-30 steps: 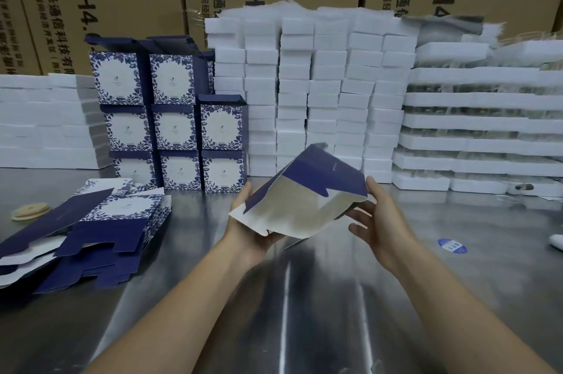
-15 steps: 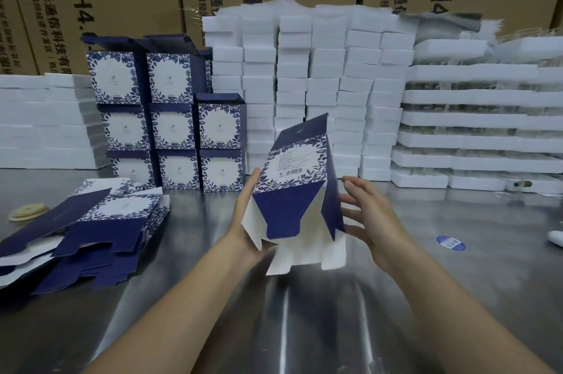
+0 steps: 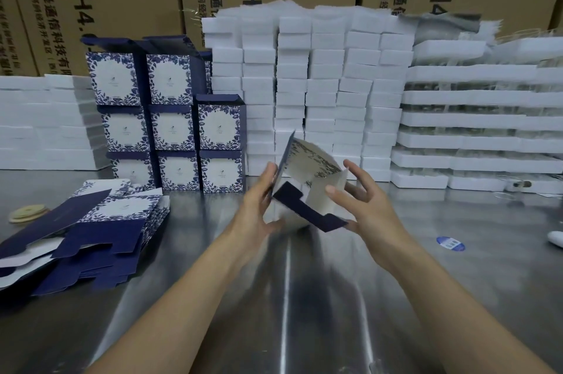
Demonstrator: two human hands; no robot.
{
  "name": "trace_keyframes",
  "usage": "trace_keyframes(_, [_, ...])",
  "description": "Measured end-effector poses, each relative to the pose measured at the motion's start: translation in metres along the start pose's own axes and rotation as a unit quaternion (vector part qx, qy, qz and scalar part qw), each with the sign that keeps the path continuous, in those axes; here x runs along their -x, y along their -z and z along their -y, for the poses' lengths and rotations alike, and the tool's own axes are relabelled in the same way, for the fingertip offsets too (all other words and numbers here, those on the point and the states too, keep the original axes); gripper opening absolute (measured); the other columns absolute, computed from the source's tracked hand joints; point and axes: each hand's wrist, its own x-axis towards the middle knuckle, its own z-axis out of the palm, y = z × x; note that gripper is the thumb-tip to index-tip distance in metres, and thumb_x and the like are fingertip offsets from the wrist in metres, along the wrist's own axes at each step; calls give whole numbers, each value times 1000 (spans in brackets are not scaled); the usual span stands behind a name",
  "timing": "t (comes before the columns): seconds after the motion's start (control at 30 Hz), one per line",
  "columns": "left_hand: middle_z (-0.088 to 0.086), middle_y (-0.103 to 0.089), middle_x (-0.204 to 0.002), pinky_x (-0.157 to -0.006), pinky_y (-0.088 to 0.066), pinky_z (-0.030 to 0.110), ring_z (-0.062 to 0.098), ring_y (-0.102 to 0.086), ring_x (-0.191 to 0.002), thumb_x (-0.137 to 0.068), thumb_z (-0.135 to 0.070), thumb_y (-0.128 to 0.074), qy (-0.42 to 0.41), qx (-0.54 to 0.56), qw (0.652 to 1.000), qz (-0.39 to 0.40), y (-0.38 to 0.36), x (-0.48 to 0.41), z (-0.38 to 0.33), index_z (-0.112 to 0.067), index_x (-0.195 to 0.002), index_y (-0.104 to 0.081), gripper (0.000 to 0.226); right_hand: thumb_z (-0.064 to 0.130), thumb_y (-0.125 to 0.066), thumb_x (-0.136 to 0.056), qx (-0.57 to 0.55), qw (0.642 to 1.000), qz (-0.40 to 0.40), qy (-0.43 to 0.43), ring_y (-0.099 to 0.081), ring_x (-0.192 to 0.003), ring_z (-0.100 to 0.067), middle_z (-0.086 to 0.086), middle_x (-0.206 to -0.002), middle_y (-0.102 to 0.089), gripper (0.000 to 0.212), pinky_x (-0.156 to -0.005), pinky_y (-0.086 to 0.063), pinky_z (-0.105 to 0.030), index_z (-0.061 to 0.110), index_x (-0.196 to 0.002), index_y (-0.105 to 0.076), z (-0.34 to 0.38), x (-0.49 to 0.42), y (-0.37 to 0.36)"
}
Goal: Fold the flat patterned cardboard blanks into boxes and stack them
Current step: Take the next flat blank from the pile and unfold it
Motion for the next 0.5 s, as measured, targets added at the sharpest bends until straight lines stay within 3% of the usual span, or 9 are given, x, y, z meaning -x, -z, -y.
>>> trace_keyframes(0.07, [-39,-63,-133,-109,-38,45,-16,-55,-126,-65,-93,-70,-8,-73,997,17,-4,3,0,-67,-125,-65,66,30,-91,-83,4,999,-26,22,-70,-120,-10,11,-131,-71,67,-95,-61,-43,55,-136,-60,-4,0,0])
trace_keyframes(0.13, [-39,-67,-126,-110,-38,33,-20,-56,-120,-62,-88,-76,-47,-122,991,-30,-5,2,2,-62,-115,-70,59,20,-85,-90,7,998,-48,49,-74,-111,-9,11,-119,-77,57,-89,-64,-38,45,-135,-62,-5,-1,0])
trace_keyframes(0.23, [-21,-76,-120,-110,-47,33,0,-66,-120,-74,-71,-79,-86,-127,982,-113,0,0,-2,-43,-114,-75,49,16,-80,-94,-13,995,-72,67,-77,-101,-13,1,-105,-81,39,-80,-66,-34,31,-127,-65,-2,-1,3])
trace_keyframes(0.33, [-2,-80,-116,-105,-51,42,22,-70,-119,-96,-45,-73,-90,-123,977,-153,3,5,-11,-26,-119,-78,30,18,-79,-96,-50,993,-99,46,-77,-101,-15,-6,-107,-80,29,-78,-66,-36,20,-123,-68,1,-1,7])
trace_keyframes(0.43, [6,-79,-108,-92,-56,39,26,-72,-104,-107,-30,-60,-99,-124,966,-204,6,3,-17,-16,-111,-78,23,19,-72,-101,-94,991,-90,25,-79,-95,-16,-2,-108,-81,17,-73,-64,-31,14,-117,-72,5,-3,14])
trace_keyframes(0.5, [2,-77,-89,-75,-53,29,17,-70,-83,-109,-22,-56,-72,-48,969,-233,12,-2,-19,-18,-100,-75,22,18,-70,-102,-191,978,-79,-20,-76,-90,-15,-2,-112,-79,20,-71,-64,-28,12,-121,-69,9,-5,19])
